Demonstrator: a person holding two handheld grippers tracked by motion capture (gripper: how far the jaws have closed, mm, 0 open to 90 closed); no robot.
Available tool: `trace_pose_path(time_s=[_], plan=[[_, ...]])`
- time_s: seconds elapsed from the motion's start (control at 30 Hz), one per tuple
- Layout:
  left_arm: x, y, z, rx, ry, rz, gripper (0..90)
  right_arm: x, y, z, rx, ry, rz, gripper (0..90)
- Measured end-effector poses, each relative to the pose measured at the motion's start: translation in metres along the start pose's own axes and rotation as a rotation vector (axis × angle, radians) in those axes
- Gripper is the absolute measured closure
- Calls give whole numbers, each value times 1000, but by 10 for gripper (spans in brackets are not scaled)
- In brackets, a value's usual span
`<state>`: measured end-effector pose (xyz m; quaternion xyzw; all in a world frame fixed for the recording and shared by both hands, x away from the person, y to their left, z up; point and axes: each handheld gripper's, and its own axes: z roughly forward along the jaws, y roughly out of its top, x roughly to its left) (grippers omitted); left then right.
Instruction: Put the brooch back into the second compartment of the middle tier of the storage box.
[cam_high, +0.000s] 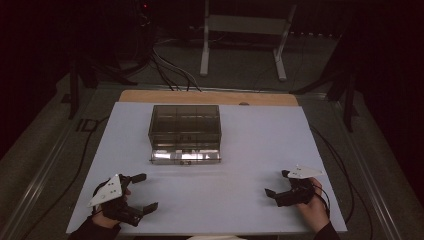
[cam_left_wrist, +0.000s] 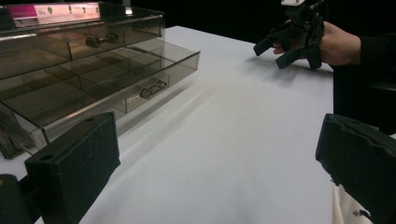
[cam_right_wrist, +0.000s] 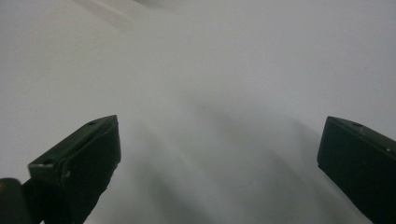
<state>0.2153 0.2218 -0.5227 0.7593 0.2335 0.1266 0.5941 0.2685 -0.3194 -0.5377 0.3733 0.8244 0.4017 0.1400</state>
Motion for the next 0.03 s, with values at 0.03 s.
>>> trace_pose_path(time_s=[0.03], plan=[[0, 0, 0, -2, 0, -2, 6, 0, 0, 0, -2, 2, 4, 0]])
